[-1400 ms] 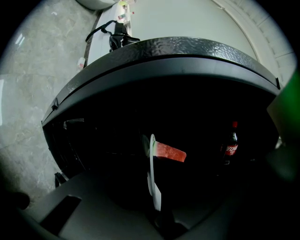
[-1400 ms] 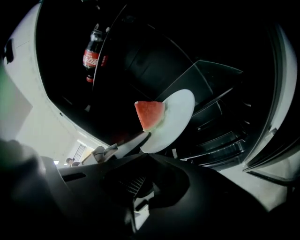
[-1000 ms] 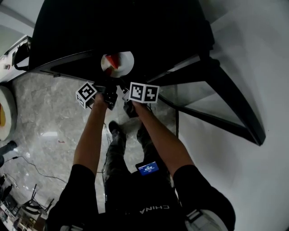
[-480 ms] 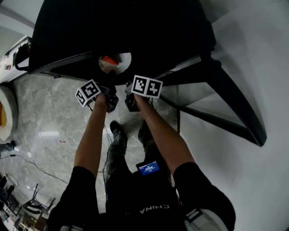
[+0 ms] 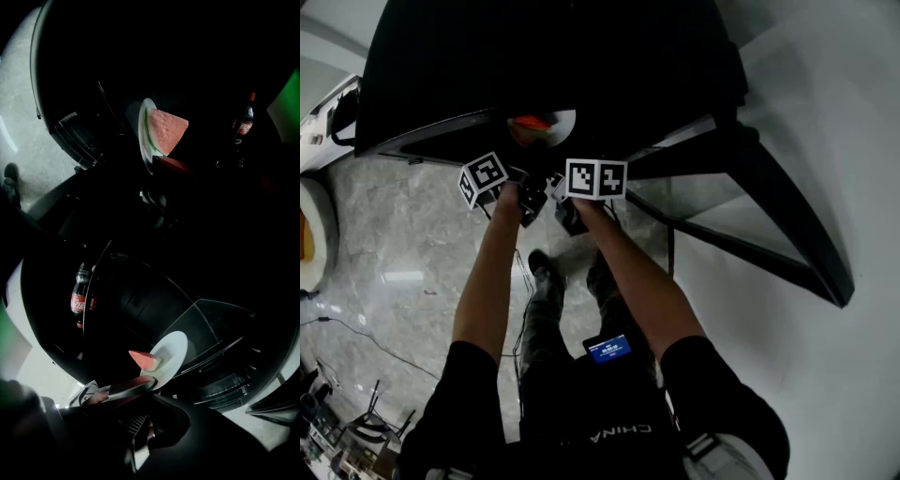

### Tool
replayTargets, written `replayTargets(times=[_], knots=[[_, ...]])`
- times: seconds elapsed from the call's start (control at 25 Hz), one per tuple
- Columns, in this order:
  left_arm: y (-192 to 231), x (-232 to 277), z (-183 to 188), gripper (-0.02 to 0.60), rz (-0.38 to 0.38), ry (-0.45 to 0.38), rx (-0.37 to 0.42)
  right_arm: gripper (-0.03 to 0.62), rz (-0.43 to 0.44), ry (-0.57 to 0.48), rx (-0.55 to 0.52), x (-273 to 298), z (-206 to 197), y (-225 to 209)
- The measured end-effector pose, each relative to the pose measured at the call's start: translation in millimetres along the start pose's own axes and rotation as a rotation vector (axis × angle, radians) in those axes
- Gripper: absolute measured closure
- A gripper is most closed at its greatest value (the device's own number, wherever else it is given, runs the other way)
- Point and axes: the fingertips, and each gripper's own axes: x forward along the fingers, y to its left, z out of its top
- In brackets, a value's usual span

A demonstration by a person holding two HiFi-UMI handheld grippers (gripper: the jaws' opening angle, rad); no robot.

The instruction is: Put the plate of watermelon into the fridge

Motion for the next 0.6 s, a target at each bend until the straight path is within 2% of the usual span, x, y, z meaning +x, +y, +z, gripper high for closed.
replayTargets(times=[0.28, 0.44, 0.6], knots=[[-2.3, -6.3, 1.4, 0.534, -0.083, 0.005, -0.057, 0.579, 0.042, 0.012, 0.009, 1.9, 0.7, 3.6], [-5.6, -7.8, 0.4, 0.528, -0.083, 0.003, -0.009, 0.579, 0.046, -0.065, 0.083, -5.2, 19.8, -5.3], [-3.5, -13.0, -2.1, 0.528, -0.042, -0.025, 0.054, 0.579, 0.015, -0.090, 0.049, -4.9, 34.1, -6.7]])
